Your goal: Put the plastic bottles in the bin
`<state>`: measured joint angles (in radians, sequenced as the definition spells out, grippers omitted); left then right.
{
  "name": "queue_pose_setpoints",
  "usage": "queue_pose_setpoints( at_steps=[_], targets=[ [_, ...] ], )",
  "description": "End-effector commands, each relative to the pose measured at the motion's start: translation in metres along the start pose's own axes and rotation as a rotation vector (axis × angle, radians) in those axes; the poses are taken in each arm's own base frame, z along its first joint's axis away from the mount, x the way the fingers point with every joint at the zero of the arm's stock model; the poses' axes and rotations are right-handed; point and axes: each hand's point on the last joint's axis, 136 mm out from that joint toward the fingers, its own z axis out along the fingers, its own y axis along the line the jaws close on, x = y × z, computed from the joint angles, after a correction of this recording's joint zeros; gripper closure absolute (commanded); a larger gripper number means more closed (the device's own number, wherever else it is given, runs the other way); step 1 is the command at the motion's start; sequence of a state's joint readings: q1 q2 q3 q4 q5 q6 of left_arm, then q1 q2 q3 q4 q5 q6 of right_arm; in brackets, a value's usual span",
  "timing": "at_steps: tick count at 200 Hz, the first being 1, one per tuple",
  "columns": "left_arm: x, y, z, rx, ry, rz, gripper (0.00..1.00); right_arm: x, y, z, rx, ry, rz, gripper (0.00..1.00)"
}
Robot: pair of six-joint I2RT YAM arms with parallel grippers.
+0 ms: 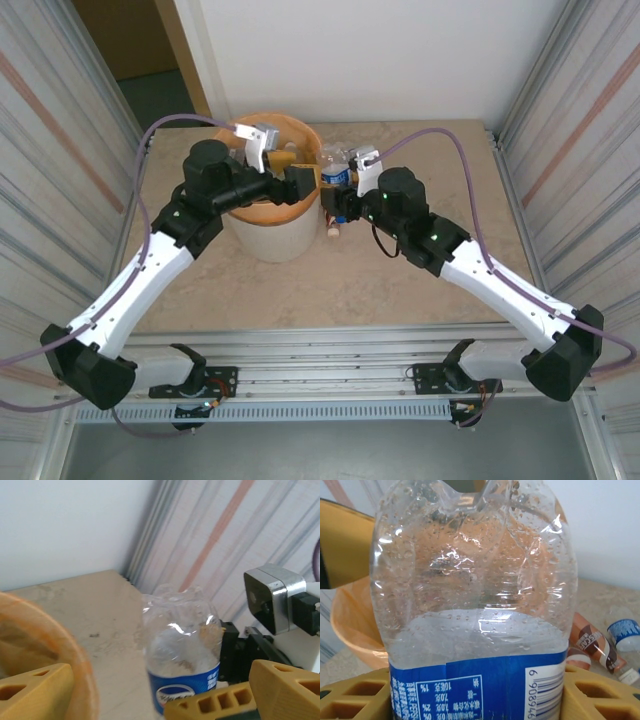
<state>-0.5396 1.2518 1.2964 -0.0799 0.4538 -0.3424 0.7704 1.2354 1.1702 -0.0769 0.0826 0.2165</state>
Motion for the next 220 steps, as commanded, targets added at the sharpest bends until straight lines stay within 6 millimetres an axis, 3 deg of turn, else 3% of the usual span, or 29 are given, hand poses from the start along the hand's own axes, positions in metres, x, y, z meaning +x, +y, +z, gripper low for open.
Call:
queue_pose_setpoints(
  at_steps=[1,25,59,105,137,159,205,220],
  targets=[
    [-0.022,-0.031,0.003,0.126,-0.045,0.024,0.10,-0.028,0.015,-0.006,-0.028,-0.091,-0.079,0.68],
    [-0.020,-0.036,0.011,0.151,-0.033,0.020,0.11,-0.033,0.024,-0.003,-0.036,-0.099,-0.112,0.68],
    [-0.015,-0.031,0.018,0.146,-0.022,0.005,0.20,-0.039,0.033,0.000,-0.045,-0.120,-0.141,0.66],
    [-0.013,-0.029,0.021,0.140,-0.015,-0.002,0.52,-0.042,0.036,0.004,-0.041,-0.128,-0.158,0.63],
    [-0.013,-0.025,0.021,0.122,-0.021,0.000,0.75,-0.039,0.035,0.005,-0.034,-0.119,-0.161,0.56],
    [-0.015,-0.024,0.021,0.115,-0.027,0.003,0.82,-0.039,0.034,0.003,-0.032,-0.116,-0.163,0.46],
    [-0.029,-0.023,0.015,0.085,-0.069,0.040,0.91,-0.039,0.027,-0.007,-0.003,-0.127,-0.164,0.05],
    [-0.037,-0.022,0.011,0.081,-0.083,0.055,0.92,-0.037,0.024,-0.013,0.003,-0.130,-0.163,0.02]
  ],
)
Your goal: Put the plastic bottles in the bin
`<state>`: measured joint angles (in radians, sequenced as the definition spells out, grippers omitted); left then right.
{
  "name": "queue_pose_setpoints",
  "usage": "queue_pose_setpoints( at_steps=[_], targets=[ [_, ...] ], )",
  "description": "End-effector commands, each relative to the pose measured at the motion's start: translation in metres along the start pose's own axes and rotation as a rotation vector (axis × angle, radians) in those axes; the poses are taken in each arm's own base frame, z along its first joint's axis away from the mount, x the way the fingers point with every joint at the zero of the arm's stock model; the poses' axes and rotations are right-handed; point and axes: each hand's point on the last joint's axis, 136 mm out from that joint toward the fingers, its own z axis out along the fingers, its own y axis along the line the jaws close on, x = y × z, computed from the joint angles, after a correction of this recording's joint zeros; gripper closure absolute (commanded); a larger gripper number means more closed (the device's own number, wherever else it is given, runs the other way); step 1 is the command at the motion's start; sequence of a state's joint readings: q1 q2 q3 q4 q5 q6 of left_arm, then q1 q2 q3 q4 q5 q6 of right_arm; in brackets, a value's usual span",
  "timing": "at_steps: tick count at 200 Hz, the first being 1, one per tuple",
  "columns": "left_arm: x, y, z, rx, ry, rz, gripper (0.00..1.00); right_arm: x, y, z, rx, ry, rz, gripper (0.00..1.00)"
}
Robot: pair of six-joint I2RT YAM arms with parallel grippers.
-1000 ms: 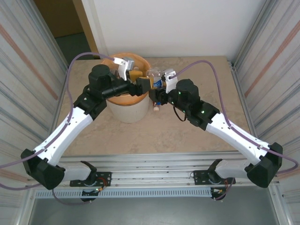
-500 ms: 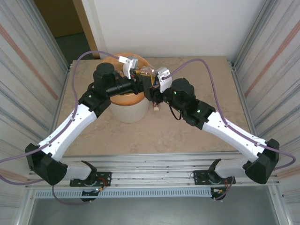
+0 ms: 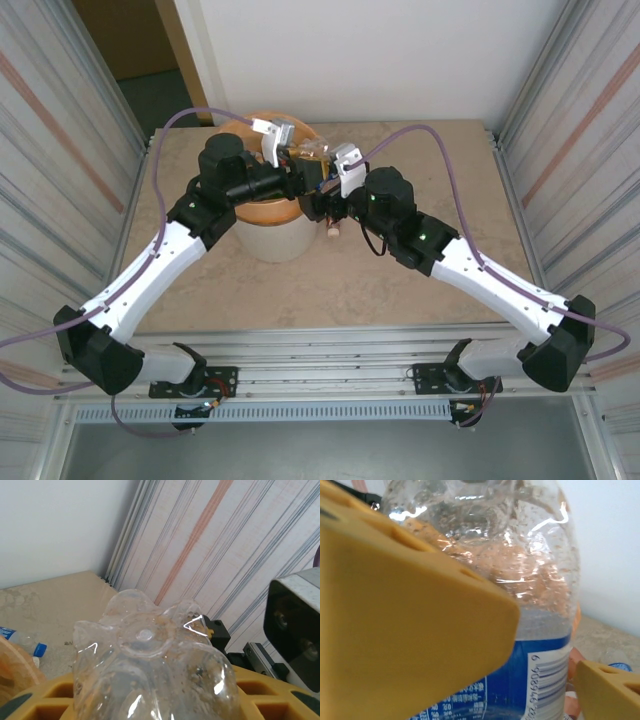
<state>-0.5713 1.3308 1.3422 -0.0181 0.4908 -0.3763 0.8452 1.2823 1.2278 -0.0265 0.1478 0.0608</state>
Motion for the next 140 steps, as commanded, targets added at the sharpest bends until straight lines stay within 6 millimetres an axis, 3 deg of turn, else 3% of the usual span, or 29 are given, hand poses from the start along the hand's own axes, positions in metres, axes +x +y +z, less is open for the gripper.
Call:
queue_pose_setpoints(
  at_steps=[1,56,110,140],
  targets=[
    [-0.035,-0.012,-0.012,0.009,-0.083,0.077,0.92,-0.019,-0.005,-0.018,0.026,-0.067,-0.002,0.02],
    [-0.069,0.013,-0.046,-0.084,-0.157,0.067,0.94,-0.021,-0.016,-0.051,0.057,-0.126,0.043,0.02],
    [-0.096,0.071,-0.088,-0.220,-0.292,-0.047,0.94,-0.021,-0.046,-0.069,0.216,-0.143,0.083,0.02],
    [-0.101,0.108,-0.100,-0.263,-0.364,-0.158,0.94,-0.017,-0.058,-0.069,0.290,-0.133,0.111,0.02]
  ],
)
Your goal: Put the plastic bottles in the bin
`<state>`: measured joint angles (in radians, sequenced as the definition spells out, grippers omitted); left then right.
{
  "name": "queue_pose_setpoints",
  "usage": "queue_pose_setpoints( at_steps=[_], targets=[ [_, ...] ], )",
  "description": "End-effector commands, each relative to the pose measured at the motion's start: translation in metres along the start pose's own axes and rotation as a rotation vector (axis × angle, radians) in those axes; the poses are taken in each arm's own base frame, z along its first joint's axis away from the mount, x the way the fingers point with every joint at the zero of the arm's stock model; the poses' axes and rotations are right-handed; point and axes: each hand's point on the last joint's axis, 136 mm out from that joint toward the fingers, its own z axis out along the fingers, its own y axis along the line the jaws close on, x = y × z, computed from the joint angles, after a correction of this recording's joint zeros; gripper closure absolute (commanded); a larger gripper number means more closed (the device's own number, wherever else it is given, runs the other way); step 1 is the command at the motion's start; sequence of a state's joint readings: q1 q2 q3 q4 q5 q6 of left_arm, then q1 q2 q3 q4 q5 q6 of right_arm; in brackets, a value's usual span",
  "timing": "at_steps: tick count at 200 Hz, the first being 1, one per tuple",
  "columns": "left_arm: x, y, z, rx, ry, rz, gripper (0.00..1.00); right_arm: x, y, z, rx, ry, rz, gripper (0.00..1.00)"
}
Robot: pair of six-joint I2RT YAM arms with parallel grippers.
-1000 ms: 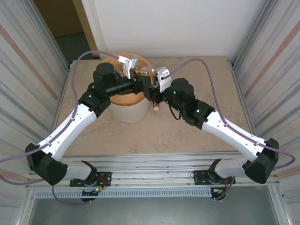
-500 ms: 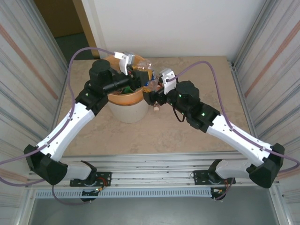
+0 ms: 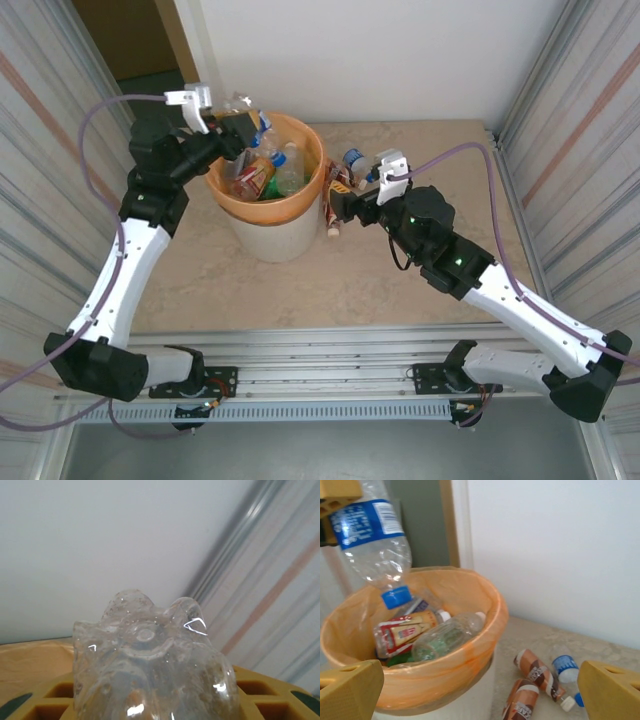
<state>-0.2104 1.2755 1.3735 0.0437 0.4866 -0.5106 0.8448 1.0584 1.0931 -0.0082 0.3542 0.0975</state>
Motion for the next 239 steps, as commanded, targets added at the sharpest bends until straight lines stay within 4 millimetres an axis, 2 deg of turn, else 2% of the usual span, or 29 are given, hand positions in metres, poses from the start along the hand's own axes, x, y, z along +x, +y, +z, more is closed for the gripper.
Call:
queue_pose_setpoints(
  at_steps=[1,47,84,112,161,193,217,239],
  targets=[
    [-0.014,0.015,-0.002,-0.002,-0.076,-0.104,0.94,-0.002,-0.016,-0.003,0.095,-0.011,0.044,0.02],
    [-0.001,0.052,0.020,-0.050,-0.077,-0.205,0.93,0.007,-0.016,0.008,0.114,0.036,0.034,0.02],
    [0.017,0.072,0.042,-0.043,-0.038,-0.274,0.92,0.013,-0.016,0.013,0.122,0.054,0.034,0.02],
    [0.032,0.074,0.056,-0.030,-0.001,-0.295,0.85,0.015,-0.021,0.012,0.144,0.057,0.039,0.02],
    [0.057,0.075,0.078,-0.025,0.078,-0.302,0.82,0.018,-0.027,0.014,0.155,0.068,0.066,0.02],
    [0.072,0.076,0.083,-0.053,0.128,-0.274,0.72,0.022,-0.030,0.016,0.150,0.080,0.084,0.02],
    [0.074,0.080,0.077,-0.110,0.133,-0.227,0.58,0.024,-0.030,0.017,0.149,0.087,0.090,0.03],
    [0.072,0.086,0.069,-0.178,0.135,-0.175,0.50,0.024,-0.032,0.017,0.149,0.089,0.096,0.02]
  ],
)
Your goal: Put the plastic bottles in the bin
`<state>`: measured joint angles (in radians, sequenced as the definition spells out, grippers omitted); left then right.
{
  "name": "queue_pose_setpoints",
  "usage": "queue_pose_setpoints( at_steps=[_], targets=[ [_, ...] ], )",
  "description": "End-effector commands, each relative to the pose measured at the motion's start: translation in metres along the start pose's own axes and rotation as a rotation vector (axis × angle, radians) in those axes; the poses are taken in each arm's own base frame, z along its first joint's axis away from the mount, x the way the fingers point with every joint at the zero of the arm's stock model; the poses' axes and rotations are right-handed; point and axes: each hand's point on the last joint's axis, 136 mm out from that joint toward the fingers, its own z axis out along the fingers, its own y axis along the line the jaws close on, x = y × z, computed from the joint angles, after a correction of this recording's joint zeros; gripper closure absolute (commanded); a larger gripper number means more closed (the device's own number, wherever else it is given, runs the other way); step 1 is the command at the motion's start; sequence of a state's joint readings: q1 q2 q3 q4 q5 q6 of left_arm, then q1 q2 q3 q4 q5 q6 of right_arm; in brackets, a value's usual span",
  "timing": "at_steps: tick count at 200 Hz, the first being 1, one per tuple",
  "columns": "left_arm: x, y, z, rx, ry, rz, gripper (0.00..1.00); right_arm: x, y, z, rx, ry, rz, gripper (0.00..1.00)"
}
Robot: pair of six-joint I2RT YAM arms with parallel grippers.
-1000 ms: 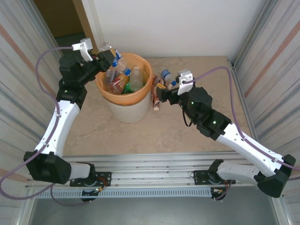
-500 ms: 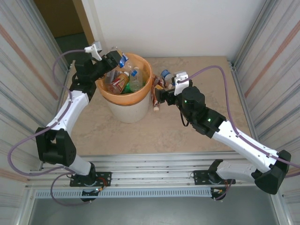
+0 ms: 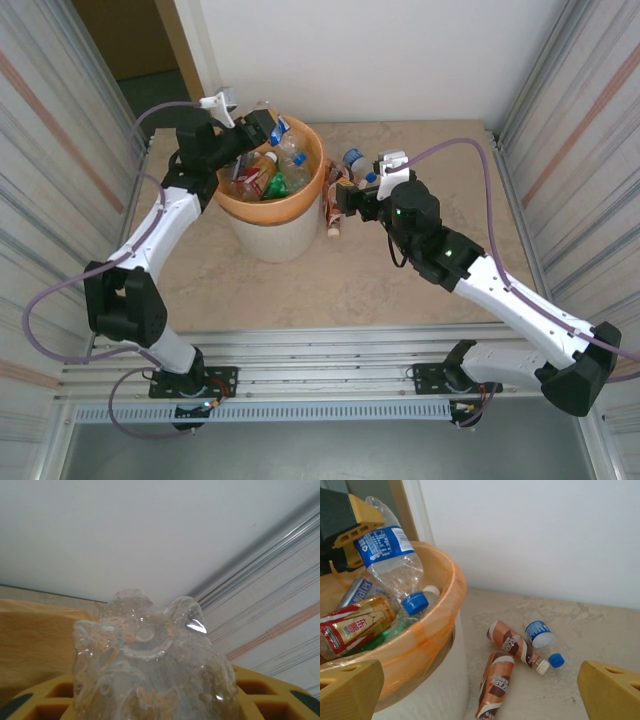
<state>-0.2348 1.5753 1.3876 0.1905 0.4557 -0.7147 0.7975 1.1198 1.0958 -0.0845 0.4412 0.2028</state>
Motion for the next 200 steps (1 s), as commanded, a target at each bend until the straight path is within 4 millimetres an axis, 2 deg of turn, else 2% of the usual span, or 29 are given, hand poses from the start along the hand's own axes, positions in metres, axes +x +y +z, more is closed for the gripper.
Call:
queue_pose_setpoints(
  at_steps=[1,30,50,92,142,172,200],
  targets=[
    [0.004,0.012,-0.010,-0.113,0.019,0.088,0.49,-0.010,0.000,-0.001,-0.005,-0.013,0.039,0.02],
    [0.003,0.023,-0.019,-0.217,0.023,0.161,0.29,-0.010,0.000,0.000,-0.015,-0.011,0.050,0.02],
    [0.001,0.026,-0.026,-0.260,0.013,0.198,0.23,-0.009,0.001,0.001,-0.020,-0.007,0.049,0.02],
    [-0.007,0.026,-0.041,-0.322,-0.016,0.260,0.23,-0.008,0.002,0.003,-0.023,0.000,0.054,0.02],
    [-0.022,0.029,-0.069,-0.464,-0.085,0.364,0.26,-0.006,0.002,0.005,-0.023,0.009,0.059,0.02],
    [-0.025,0.026,-0.073,-0.465,-0.088,0.388,0.30,-0.005,0.001,0.007,-0.020,0.016,0.059,0.02],
    [-0.022,0.021,-0.075,-0.441,-0.079,0.395,0.30,-0.001,-0.011,0.013,0.036,0.056,0.079,0.02]
  ],
)
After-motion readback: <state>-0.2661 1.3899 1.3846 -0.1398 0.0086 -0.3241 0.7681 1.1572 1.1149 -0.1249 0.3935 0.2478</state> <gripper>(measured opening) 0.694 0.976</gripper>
